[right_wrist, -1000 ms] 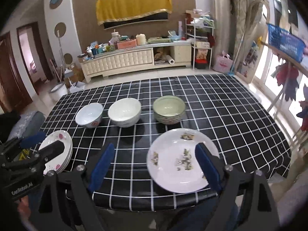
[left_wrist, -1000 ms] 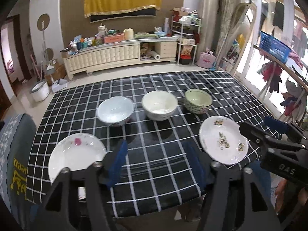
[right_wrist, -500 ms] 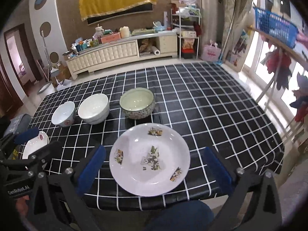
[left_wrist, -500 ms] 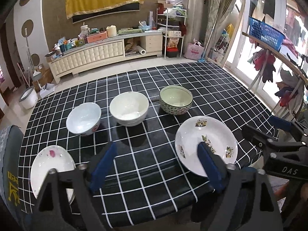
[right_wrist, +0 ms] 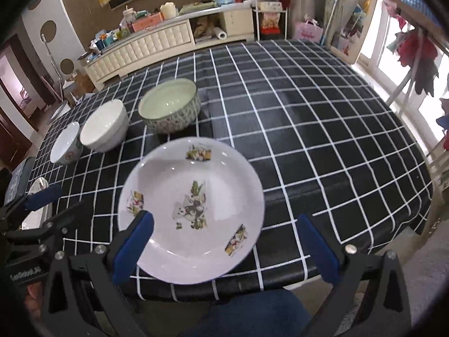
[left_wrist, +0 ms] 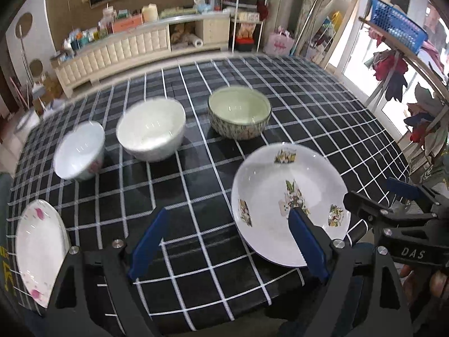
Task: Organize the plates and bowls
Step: 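Grip the rim of the cartoon-print plate with the left tool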
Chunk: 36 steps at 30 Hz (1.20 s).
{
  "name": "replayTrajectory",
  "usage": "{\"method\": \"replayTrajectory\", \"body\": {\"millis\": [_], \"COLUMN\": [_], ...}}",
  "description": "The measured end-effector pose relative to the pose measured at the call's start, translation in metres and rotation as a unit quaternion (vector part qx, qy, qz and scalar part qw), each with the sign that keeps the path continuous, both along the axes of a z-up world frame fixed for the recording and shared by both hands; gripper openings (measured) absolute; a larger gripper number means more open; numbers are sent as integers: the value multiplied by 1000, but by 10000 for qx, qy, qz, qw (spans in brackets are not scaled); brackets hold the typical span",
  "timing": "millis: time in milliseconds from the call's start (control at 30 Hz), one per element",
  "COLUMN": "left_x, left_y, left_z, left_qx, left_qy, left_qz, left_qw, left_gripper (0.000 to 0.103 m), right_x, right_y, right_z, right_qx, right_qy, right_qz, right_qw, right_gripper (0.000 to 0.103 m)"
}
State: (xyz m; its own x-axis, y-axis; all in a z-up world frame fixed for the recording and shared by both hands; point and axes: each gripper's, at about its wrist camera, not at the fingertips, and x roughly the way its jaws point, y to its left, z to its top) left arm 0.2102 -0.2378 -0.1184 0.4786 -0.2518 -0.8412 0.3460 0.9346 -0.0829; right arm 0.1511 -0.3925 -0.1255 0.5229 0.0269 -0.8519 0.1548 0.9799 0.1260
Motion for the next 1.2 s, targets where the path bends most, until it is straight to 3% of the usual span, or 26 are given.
{"method": "replayTrajectory", "body": {"millis": [133, 333, 667, 800, 900, 1067, 1200], "left_x": [14, 21, 34, 37, 40, 44, 46], "left_y": [-4, -20, -31, -33, -33, -34, -39], "left_z": [-25, -48, -75, -84, -89, -90, -87], "left_qx": [-50, 219, 295, 305, 205, 110, 166], "left_qy": [398, 546, 930, 1070, 1184, 1191, 1125], "left_qz": [102, -74, -58, -66, -6, 64, 62], "left_qw": [9991, 9982, 9952, 9938, 9928, 9928, 9935], "left_gripper": [86, 86, 85, 64, 49, 38, 28], "right_x": [5, 17, 33, 36, 37, 43, 44], "right_y": [-4, -10, -16, -17, -19, -22, -22], "right_z": [-8, -22, -51, -60, -60, -57, -58], "right_qx": [-221, -211, -162, -107, 13, 119, 147], "right_qy": [38, 199, 596, 711, 678, 632, 597], "right_qz": [-24, 139, 305, 332, 390, 471, 488], "right_qw": [9997, 9995, 9976, 9969, 9969, 9968, 9969], "right_gripper": [103, 102, 70, 53, 48, 31, 31]}}
